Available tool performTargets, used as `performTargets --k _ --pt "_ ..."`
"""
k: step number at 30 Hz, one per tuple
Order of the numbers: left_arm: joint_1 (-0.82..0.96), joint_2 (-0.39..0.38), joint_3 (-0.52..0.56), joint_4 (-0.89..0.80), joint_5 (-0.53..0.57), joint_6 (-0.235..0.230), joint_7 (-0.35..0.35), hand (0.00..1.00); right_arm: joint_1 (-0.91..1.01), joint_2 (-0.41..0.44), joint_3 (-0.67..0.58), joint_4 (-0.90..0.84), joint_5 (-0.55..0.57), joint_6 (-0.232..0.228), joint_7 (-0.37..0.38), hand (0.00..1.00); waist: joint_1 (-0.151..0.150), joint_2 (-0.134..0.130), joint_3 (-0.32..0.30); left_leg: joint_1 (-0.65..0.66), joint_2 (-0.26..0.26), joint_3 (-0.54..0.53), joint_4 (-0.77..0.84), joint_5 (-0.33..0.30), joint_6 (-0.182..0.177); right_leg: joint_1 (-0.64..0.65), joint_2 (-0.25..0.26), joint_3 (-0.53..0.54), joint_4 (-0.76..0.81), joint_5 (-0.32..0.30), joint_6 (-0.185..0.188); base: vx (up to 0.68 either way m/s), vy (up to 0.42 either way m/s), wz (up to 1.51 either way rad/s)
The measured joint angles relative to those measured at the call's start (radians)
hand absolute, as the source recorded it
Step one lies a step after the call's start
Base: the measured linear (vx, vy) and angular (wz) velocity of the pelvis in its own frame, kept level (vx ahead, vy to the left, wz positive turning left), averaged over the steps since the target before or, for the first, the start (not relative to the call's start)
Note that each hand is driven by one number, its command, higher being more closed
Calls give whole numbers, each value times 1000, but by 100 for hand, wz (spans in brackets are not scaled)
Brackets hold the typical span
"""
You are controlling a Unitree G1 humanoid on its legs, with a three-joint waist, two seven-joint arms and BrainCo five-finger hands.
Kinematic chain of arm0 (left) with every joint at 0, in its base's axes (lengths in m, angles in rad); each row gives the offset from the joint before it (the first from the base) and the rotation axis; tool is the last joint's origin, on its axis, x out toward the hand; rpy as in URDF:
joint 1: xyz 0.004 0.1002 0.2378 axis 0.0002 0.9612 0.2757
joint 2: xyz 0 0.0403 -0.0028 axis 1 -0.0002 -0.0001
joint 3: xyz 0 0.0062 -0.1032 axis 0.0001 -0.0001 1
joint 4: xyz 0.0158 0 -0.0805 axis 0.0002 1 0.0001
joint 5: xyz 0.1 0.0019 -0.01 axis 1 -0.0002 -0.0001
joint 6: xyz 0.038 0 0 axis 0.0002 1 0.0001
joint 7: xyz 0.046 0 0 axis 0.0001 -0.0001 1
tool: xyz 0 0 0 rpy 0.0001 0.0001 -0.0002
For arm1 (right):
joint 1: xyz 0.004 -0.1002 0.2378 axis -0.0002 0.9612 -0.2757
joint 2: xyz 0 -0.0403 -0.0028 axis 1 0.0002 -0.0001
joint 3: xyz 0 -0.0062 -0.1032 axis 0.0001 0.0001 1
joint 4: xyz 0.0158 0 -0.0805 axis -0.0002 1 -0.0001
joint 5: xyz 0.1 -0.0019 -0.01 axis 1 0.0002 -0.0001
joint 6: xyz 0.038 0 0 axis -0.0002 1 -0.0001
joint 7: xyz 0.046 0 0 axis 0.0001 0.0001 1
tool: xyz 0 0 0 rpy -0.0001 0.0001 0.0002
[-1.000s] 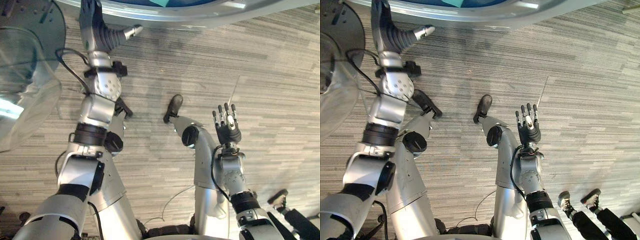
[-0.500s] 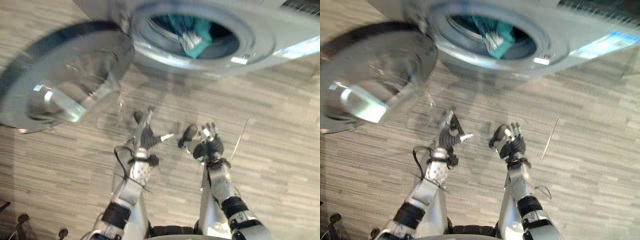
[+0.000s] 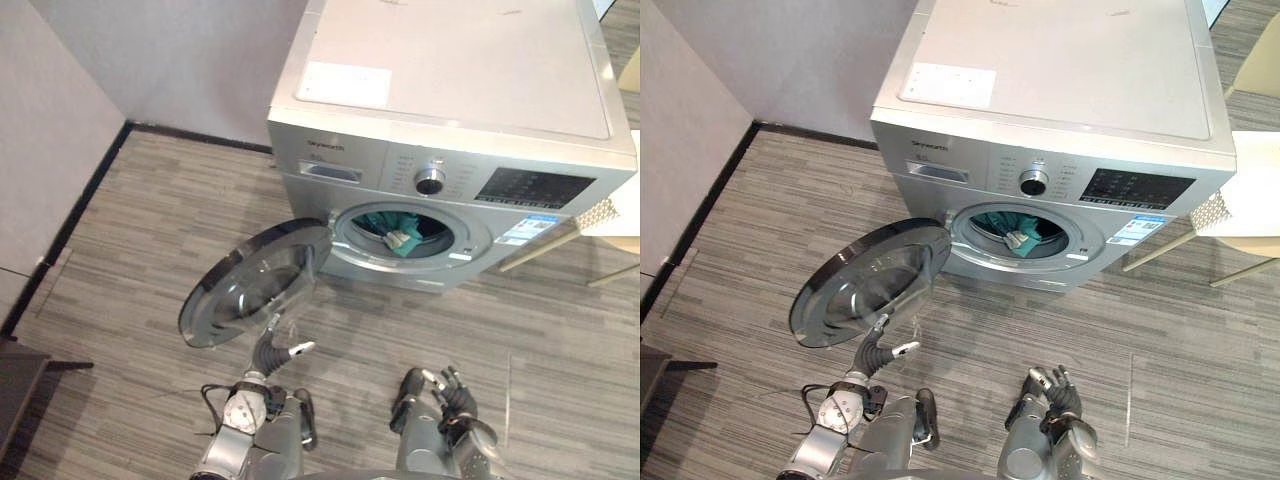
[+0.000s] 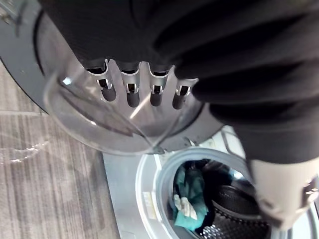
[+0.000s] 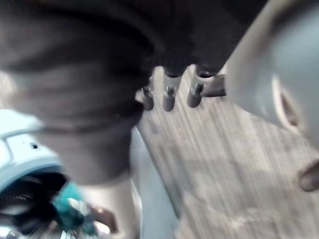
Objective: Pick up the laundry basket with both hands and put the clothes into the washing machine.
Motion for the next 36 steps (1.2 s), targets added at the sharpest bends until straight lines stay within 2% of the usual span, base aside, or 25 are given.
performTargets --k 1,2,4,6,7,9,10,11,13,14,15,17,18,19,21,22,23,24,26,27,31,33,34,35,36 --pt "-1 0 0 13 -6 1 -5 0 2 -1 -2 1 -11 1 -2 0 -4 7 -8 -2 -10 8 0 0 46 -1 -7 1 -5 8 -11 -217 359 -23" --pt "1 2 1 25 -22 6 -9 0 -2 -10 -2 1 -26 1 -1 0 -10 19 -15 2 -16 28 -2 3 120 -14 -15 33 35 -15 -20 -170 247 -23" --pt "6 2 3 35 -52 8 -9 0 -16 -19 -1 25 -41 3 0 0 -9 23 -18 29 -16 48 -24 22 153 -37 -7 96 225 -127 22 -137 169 -21" --pt "6 1 20 61 -124 9 -19 0 -13 -18 0 49 -69 3 1 0 -10 24 -26 71 -15 44 -82 64 157 2 37 130 387 -252 50 -150 33 2" --pt "9 -10 39 84 -177 8 -31 0 0 -14 5 53 -72 11 2 0 -9 24 -39 88 -17 37 -122 94 153 46 66 136 409 -307 53 -176 -32 14" --pt "43 -28 80 99 -294 14 -51 0 29 -7 9 63 -80 22 5 0 -7 16 -86 90 -31 20 -175 132 141 119 107 131 348 -369 73 -128 -97 21" --pt "70 -37 116 97 -365 17 -53 0 42 -6 18 76 -84 23 5 0 -1 3 -114 87 -50 10 -212 153 121 166 128 136 211 -392 73 -134 -136 19" --pt "92 -62 153 97 -436 32 -52 0 43 -20 23 93 -89 31 4 0 6 25 -134 88 -43 -7 -257 176 95 179 161 124 126 -360 67 -109 -109 8" --pt "119 -77 183 92 -478 35 -52 0 65 -22 23 102 -96 38 3 0 23 35 -161 96 -40 -16 -317 202 74 198 189 119 45 -322 57 -53 -80 -1" --pt "140 -81 216 78 -506 37 -50 0 76 -34 24 119 -106 42 3 0 43 45 -171 124 -41 -21 -377 224 57 226 207 111 -17 -290 50 -40 -92 7" --pt "156 -82 245 50 -519 38 -48 0 80 -41 24 124 -114 45 2 0 48 53 -176 138 -45 -37 -414 245 41 242 216 94 -46 -274 47 -48 -83 19" --pt "169 -83 271 -32 -555 38 -50 0 83 -52 22 124 -158 47 1 0 46 66 -180 135 -42 -53 -440 285 35 259 224 45 -68 -262 41 -39 -59 57" --pt "166 -84 279 -76 -574 38 -51 0 86 -56 21 126 -180 51 1 0 45 68 -181 136 -37 -30 -452 283 38 269 221 17 -71 -251 38 -25 -38 83" --pt "161 -88 295 -137 -595 38 -52 0 95 -59 18 128 -195 58 1 0 46 67 -181 147 -3 76 -458 283 39 274 217 -6 -71 -247 30 -25 -8 61" --pt "155 -112 362 -210 -630 35 -48 0 90 -67 17 127 -223 63 1 0 48 70 -180 153 38 202 -442 290 42 282 210 -26 -67 -249 28 6 36 31" --pt "156 -115 416 -237 -633 34 -44 0 90 -78 4 128 -234 68 1 0 51 77 -181 154 40 192 -427 354 70 292 209 -21 -62 -256 36 38 54 11" --pt "149 -113 448 -239 -632 34 -36 0 90 -73 -3 130 -245 75 1 0 49 70 -181 154 34 173 -413 354 69 293 200 -12 -61 -264 38 43 77 -28" --pt "151 -112 534 -261 -627 34 -1 0 87 -74 -1 133 -263 80 5 0 52 47 -180 152 15 58 -380 354 53 293 174 14 -62 -264 39 26 67 -47" --pt "143 -103 623 -256 -606 40 23 0 87 -80 -3 129 -266 85 7 0 50 61 -184 163 12 -27 -375 324 14 291 178 44 -65 -247 58 48 77 -49" --pt "102 -51 696 -219 -569 49 42 0 93 -80 -19 129 -276 90 10 0 45 77 -198 175 11 -38 -421 311 17 291 188 50 -94 -227 62 54 88 -22" --pt "-57 135 794 -25 -457 115 38 0 96 -83 -20 115 -303 121 48 0 41 66 -185 195 -1 -21 -529 358 24 256 192 64 -126 -194 62 -40 60 -15" --pt "-218 291 822 166 -444 149 38 0 52 -96 -14 69 -305 127 51 0 38 46 -109 183 1 -1 -549 375 27 202 189 90 -93 -188 56 -111 50 -33" --pt "-270 336 820 229 -432 154 37 0 34 -101 -9 58 -304 127 51 0 34 36 -84 168 3 3 -545 379 26 180 188 98 -77 -188 54 -170 51 -32" --pt "-393 426 806 350 -414 156 39 0 -11 -108 10 34 -300 126 53 0 27 25 -38 131 8 13 -542 391 25 125 186 113 -46 -184 48 -221 48 -27" --pt "-526 519 771 461 -406 158 39 0 -59 -114 41 9 -291 122 58 0 20 -4 18 87 15 22 -534 403 29 68 186 125 -23 -181 43 -265 38 -26"
